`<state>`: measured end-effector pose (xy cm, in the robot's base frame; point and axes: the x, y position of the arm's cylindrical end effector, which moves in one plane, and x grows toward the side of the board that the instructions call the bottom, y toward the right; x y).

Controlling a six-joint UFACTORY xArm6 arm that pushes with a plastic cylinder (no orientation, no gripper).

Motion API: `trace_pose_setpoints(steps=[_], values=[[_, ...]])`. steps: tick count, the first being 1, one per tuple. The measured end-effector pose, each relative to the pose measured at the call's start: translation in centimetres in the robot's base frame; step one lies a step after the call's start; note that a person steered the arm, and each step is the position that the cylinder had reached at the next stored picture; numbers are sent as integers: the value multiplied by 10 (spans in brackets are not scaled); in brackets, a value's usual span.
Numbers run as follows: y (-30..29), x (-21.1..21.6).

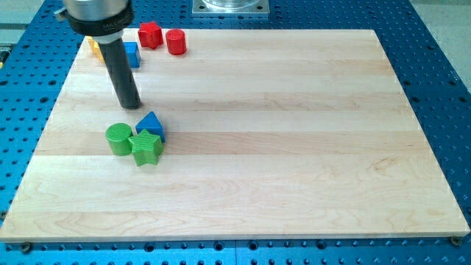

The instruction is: Keep arm on bottom left to green circle

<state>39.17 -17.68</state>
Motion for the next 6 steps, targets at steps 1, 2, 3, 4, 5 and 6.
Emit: trace_pose_setpoints(steps=[1, 2, 3, 4, 5, 6], values=[[21, -4], [-14, 7], [-44, 42], [-44, 92], [-40, 110], [-16, 116]])
